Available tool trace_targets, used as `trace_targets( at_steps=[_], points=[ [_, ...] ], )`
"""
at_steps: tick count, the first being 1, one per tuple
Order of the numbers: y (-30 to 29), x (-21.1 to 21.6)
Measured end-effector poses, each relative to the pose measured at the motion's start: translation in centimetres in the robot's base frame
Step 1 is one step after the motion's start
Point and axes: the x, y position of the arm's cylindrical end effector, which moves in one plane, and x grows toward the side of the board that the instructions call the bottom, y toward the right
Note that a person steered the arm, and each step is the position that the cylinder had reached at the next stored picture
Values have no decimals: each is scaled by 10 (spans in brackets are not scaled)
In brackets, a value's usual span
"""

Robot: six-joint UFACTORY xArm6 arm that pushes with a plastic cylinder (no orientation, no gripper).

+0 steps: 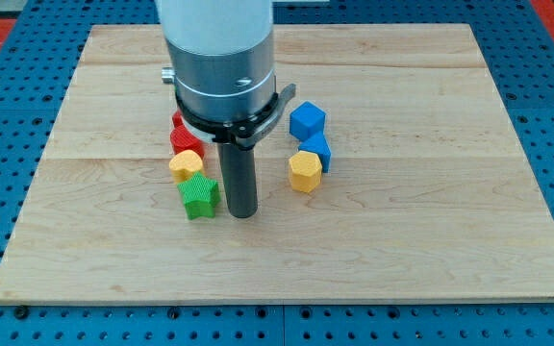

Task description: Push the yellow block slightly to the left center of the board

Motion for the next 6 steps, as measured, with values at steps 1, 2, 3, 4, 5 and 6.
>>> trace_targets(
  at_steps=[1, 2, 3, 4, 5, 6],
  points=[
    [-34, -14],
    [-22, -21],
    [-29, -34],
    [-36, -36],
    [-50, -49],
    [-77, -55]
  ],
)
